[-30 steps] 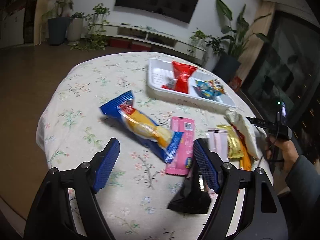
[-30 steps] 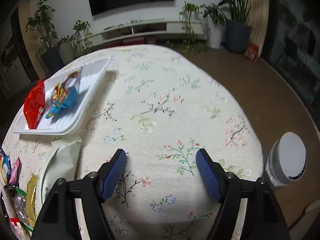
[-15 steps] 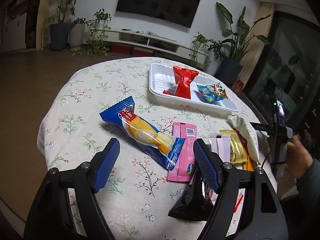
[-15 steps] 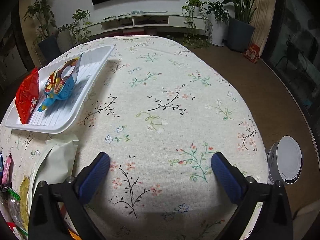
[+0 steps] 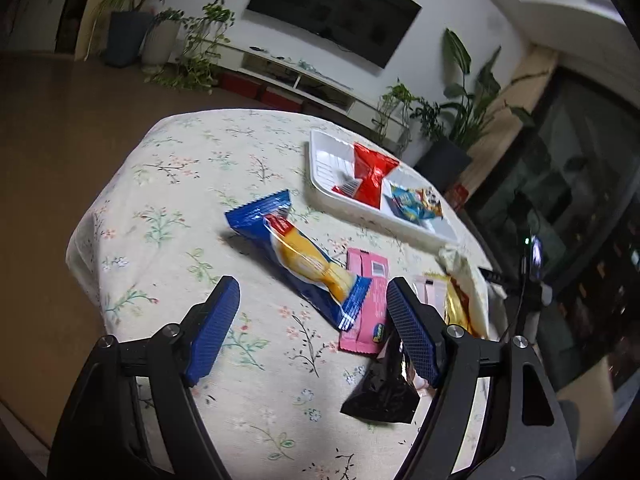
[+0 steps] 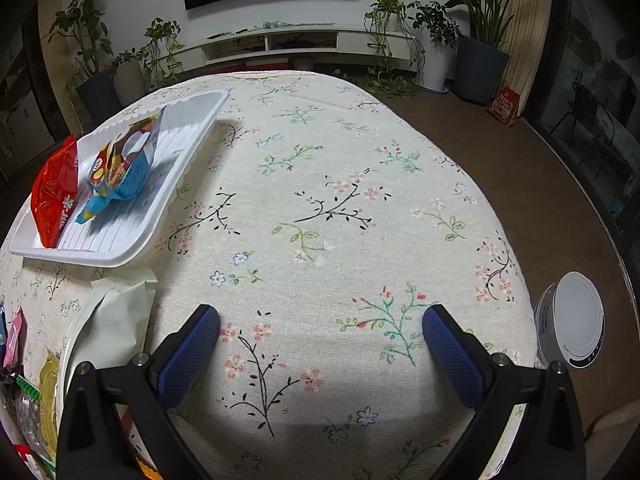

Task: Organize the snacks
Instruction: 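Withdraw both tools from the tray toward the remaining snacks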

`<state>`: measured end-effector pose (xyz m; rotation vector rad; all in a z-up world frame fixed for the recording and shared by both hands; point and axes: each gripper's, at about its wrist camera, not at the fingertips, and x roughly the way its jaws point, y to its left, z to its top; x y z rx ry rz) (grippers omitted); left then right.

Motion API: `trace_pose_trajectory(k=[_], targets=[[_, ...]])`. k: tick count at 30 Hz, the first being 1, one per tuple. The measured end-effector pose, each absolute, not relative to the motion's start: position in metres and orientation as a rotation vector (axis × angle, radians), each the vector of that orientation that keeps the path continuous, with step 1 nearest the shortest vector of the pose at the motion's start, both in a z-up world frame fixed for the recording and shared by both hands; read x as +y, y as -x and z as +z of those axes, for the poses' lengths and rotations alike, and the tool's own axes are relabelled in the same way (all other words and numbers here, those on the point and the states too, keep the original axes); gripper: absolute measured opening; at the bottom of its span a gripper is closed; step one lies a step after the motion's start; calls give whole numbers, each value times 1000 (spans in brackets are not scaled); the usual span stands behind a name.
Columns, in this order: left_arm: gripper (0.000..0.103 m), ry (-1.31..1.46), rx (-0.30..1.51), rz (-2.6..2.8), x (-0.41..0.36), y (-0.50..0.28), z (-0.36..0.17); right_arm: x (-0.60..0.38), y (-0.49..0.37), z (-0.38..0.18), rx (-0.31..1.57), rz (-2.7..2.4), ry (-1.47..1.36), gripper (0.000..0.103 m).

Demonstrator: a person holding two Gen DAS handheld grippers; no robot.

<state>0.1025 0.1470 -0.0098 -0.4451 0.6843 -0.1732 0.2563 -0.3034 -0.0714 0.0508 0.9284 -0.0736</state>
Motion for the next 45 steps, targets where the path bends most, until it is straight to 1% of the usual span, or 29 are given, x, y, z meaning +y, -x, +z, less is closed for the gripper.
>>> trace_pose_trajectory(k=[5, 11, 13, 19, 27, 37, 38, 39, 42, 44, 45], targets=[[75, 493, 786, -151, 150, -124, -30, -304, -256, -72, 928, -74, -50, 103], [74, 484, 856, -168, 134, -157, -50, -304, -256, -72, 928, -74, -51, 103], [75, 447, 851, -164, 127, -161, -51, -304, -256, -72, 928, -74, -51, 103], [75, 468, 828, -184, 124, -159, -48, -304, -256, -72, 928, -74, -51, 103], [75, 428, 722, -187, 123, -142, -21, -303, -256, -72, 928, -74, -51, 103], [75, 221, 692, -150, 100, -122, -6, -303, -256, -71, 928, -74, -51, 103], [78, 217, 681, -158, 98, -120, -4, -302, -256, -71, 928, -74, -50, 103], [87, 213, 675, -160, 97, -119, -3, -303, -256, -72, 928, -74, -50, 103], [94, 214, 637, -147, 98, -113, -1, -303, -256, -71, 928, -74, -50, 103], [102, 235, 649, -130, 100, -115, -3, -303, -256, -71, 928, -74, -51, 103], [102, 241, 653, -127, 101, -116, -4, -304, -255, -72, 928, -74, -50, 103]])
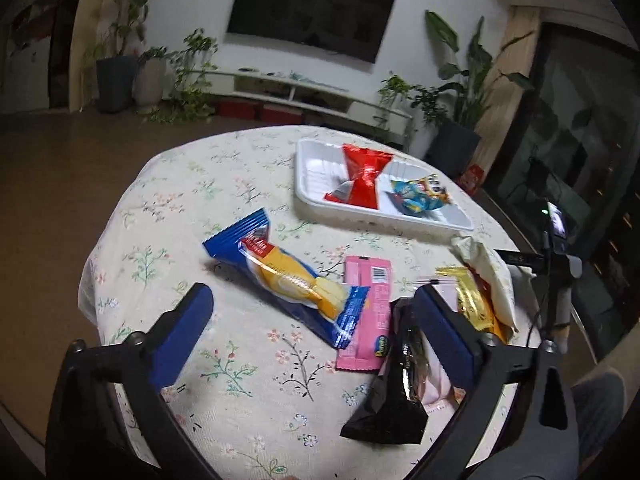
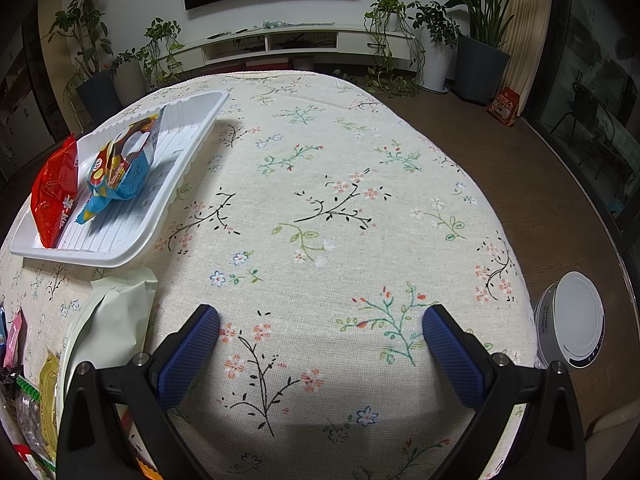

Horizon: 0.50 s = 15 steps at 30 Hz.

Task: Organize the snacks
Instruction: 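Withdraw both tools from the tray toward the remaining snacks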

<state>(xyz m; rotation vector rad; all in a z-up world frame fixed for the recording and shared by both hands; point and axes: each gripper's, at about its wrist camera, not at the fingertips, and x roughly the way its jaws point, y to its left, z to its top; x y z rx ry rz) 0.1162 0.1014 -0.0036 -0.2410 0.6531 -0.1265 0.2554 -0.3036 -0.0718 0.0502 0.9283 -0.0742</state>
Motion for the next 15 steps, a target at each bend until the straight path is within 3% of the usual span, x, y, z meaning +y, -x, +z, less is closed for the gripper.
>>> trace_pose_trajectory(k=[15], targets=[[102, 77, 696, -17, 81, -146, 10, -303, -255, -72, 928, -75, -50, 103]])
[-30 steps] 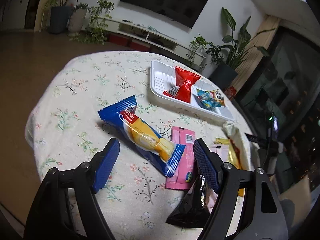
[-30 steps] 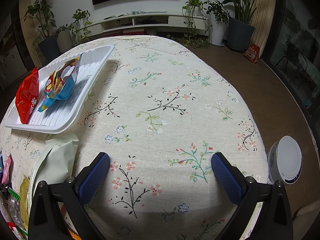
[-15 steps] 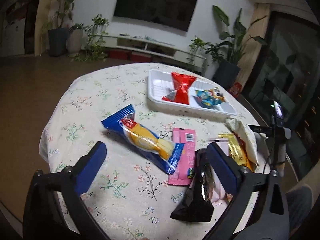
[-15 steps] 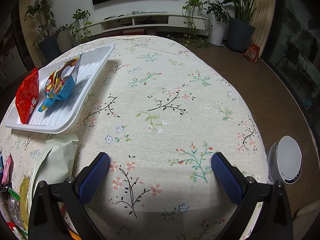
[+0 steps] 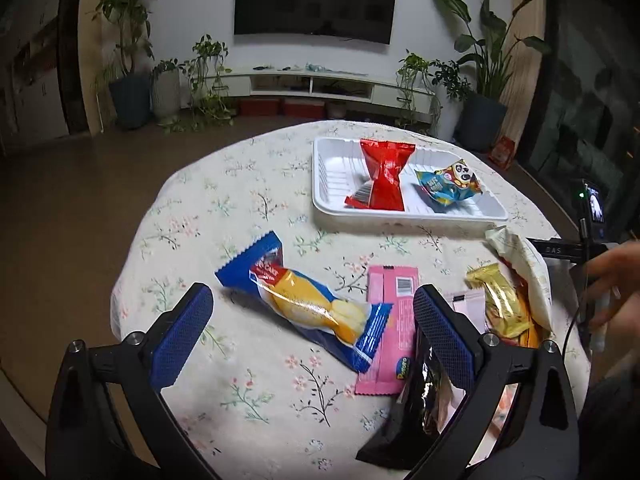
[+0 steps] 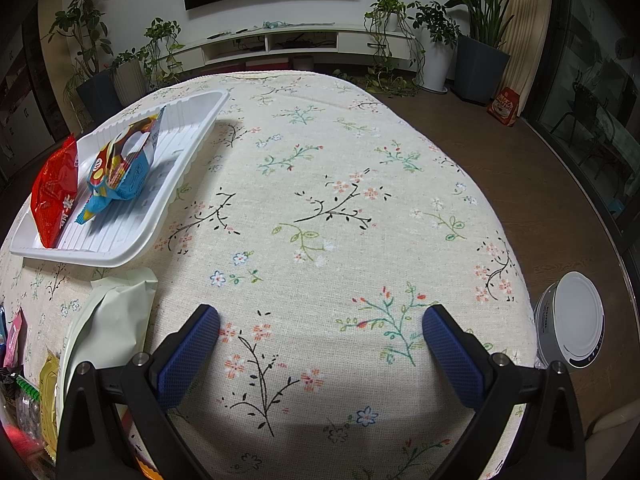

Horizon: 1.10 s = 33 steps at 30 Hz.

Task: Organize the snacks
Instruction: 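Withdraw both tools from the tray toward the remaining snacks, then grasp the blue-and-yellow cake bar with the left tool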

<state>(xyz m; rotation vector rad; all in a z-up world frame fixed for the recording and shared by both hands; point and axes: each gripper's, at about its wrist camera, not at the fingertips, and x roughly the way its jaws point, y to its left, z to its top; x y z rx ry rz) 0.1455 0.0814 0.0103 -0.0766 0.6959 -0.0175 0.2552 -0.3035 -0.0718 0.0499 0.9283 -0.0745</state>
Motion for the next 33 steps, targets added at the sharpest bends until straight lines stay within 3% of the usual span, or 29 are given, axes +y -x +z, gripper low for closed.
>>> trace_pose_trajectory(k=[15, 22, 25, 30, 33], targets=[[102, 118, 715, 41, 101, -141, 7, -303, -255, -72, 928, -75, -50, 103], [101, 91, 872, 81, 102, -161, -6, -304, -254, -70, 946, -48, -43, 103], [101, 134, 881, 126, 105, -168, 1, -315, -241, -56, 958, -104, -95, 92], [101, 197, 951, 170, 100, -184, 1, -319, -196, -13, 824, -107, -226, 99], [100, 230, 1023, 207, 102, -199, -12, -287, -180, -1, 774, -69, -139, 99]])
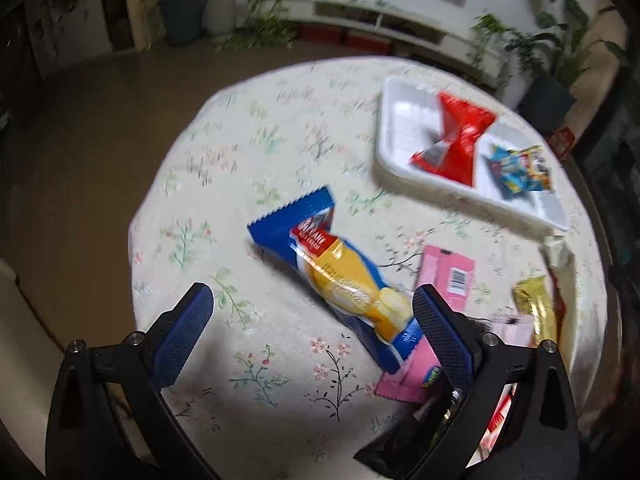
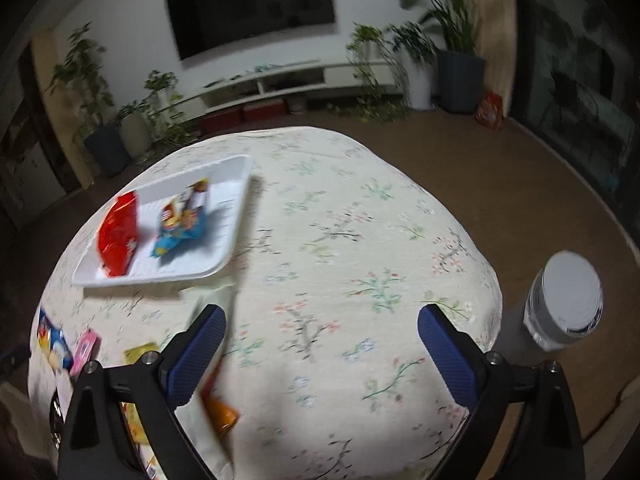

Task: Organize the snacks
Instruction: 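Grasp the blue-and-yellow cake bar with the left tool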

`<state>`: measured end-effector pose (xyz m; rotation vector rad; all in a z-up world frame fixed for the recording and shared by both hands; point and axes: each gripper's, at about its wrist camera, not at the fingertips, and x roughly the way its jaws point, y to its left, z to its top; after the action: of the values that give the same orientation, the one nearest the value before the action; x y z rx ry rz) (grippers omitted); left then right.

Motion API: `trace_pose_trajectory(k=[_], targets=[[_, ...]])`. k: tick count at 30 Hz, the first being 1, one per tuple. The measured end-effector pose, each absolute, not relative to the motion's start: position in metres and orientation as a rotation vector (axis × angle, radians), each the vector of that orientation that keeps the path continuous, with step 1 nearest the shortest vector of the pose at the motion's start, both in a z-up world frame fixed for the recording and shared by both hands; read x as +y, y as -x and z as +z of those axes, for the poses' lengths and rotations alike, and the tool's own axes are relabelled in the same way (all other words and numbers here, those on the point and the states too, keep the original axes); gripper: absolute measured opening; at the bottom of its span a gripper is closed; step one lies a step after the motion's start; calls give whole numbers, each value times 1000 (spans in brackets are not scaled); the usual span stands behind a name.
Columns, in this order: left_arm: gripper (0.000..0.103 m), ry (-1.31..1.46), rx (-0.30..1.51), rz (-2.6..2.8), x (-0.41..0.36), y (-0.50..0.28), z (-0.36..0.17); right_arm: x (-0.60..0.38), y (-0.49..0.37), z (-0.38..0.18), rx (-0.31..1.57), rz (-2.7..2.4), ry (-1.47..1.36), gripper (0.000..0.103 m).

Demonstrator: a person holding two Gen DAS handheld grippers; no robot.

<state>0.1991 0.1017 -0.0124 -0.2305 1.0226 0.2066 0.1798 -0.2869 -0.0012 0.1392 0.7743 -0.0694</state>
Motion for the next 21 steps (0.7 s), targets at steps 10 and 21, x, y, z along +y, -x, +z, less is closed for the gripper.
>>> trace_pose_trajectory(k=[10, 21], targets=[[93, 283, 1098, 253, 107, -230, -41, -231, -174, -14, 788, 40, 52, 95], [42, 235, 1094, 143, 92, -250, -38, -235, -169, -14, 802, 64, 14, 95]])
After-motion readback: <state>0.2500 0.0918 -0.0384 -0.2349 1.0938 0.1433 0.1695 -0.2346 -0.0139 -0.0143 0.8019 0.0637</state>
